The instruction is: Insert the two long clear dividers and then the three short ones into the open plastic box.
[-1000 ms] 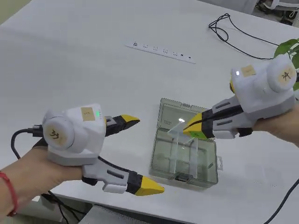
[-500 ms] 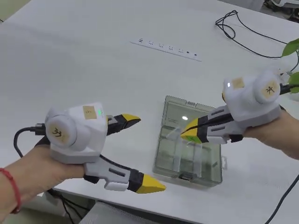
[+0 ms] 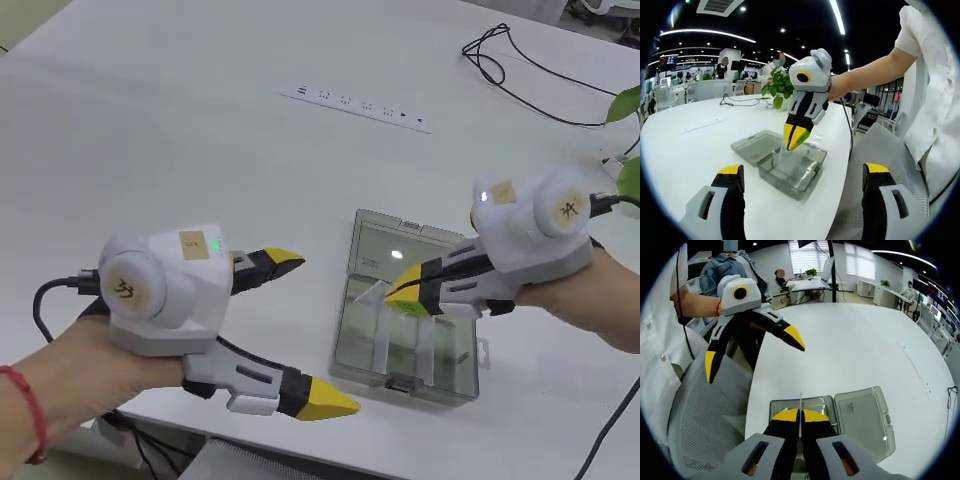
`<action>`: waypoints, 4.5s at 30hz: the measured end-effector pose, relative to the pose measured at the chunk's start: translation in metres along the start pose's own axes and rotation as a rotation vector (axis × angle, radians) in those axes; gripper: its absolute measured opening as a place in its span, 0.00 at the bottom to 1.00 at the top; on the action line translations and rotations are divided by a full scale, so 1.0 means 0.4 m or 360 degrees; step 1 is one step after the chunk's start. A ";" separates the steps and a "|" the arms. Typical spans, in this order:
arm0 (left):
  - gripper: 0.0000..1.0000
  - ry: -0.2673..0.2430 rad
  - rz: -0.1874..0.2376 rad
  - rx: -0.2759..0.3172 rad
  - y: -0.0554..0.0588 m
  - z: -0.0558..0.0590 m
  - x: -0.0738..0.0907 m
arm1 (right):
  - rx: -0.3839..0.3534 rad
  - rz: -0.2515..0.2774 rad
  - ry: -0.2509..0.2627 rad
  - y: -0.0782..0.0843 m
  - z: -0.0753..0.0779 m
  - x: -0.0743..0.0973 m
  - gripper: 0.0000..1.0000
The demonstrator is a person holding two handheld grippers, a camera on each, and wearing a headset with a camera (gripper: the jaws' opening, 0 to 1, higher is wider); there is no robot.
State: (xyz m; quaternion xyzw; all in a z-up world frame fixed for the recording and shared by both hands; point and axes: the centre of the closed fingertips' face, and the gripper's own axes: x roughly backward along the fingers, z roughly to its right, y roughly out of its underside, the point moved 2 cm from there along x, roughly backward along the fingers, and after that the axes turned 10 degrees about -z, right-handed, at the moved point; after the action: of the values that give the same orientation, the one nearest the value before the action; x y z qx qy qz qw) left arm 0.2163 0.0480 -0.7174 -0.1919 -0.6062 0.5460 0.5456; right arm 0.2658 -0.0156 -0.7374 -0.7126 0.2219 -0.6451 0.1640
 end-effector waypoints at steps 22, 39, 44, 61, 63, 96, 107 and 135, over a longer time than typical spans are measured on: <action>1.00 0.0008 -0.0001 0.0017 0.009 0.001 0.001 | 0.0140 -0.0133 0.0007 0.007 0.019 -0.060 0.02; 1.00 0.0013 -0.0005 0.0029 0.018 0.001 0.000 | 0.0101 -0.0226 -0.0021 0.032 0.027 -0.116 0.02; 1.00 0.0017 -0.0013 0.0031 0.022 0.000 -0.002 | 0.0106 -0.0274 -0.0025 0.038 0.026 -0.130 0.02; 1.00 0.0031 -0.0022 0.0020 0.024 0.002 -0.007 | 0.0182 -0.0441 0.0003 0.051 0.023 -0.153 0.02; 1.00 0.0034 -0.0024 0.0020 0.023 0.002 -0.008 | 0.0184 -0.0453 0.0007 0.054 0.023 -0.157 0.02; 1.00 0.0039 -0.0077 -0.0015 0.023 -0.001 -0.010 | -0.0041 -0.0151 0.0062 0.013 0.030 -0.053 0.15; 1.00 0.0035 -0.0092 -0.0029 0.018 -0.001 -0.007 | -0.0122 -0.0022 0.0104 0.022 0.027 0.032 0.22; 1.00 0.0044 -0.0123 -0.0053 0.012 0.001 -0.005 | -0.0229 -0.0168 0.0207 0.276 -0.002 0.203 0.45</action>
State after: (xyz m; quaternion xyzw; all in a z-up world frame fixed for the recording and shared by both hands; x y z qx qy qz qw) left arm 0.2149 0.0477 -0.7225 -0.1848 -0.6145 0.5117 0.5713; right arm 0.2592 -0.1521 -0.7261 -0.6898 0.2399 -0.6802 0.0636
